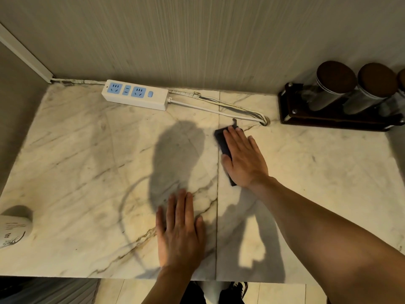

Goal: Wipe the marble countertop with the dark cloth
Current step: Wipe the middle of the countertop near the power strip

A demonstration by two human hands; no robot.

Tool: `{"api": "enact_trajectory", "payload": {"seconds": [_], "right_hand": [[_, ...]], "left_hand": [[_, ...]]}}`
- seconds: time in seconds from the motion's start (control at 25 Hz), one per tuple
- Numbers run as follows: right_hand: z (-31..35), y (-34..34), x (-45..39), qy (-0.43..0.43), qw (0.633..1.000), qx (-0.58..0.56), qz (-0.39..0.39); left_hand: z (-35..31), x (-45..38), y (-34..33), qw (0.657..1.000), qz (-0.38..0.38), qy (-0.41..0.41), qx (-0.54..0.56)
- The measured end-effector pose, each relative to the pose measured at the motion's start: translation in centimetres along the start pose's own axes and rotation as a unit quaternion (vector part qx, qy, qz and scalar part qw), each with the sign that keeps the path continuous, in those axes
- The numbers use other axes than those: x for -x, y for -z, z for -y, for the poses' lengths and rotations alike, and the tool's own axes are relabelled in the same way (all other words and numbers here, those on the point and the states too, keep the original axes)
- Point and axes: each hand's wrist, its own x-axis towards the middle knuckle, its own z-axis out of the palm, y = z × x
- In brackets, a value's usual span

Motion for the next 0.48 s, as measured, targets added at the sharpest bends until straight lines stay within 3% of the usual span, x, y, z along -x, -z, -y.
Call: {"api": "enact_trajectory", "payload": {"seconds": [0.2,0.48], "right_hand": [[0.9,-0.3,0.4,-0.122,0.989,-0.053,-0.059],[2.4,-0.6,2.1,-0.293,0.945,-0.109,-0.095]], "left_hand": [[0.1,0.0,-0.1,1.000,0.002,-0.002,-0.015],[-0.1,0.0,0.0,1.000,0.000,0.006,-0.014]]}}
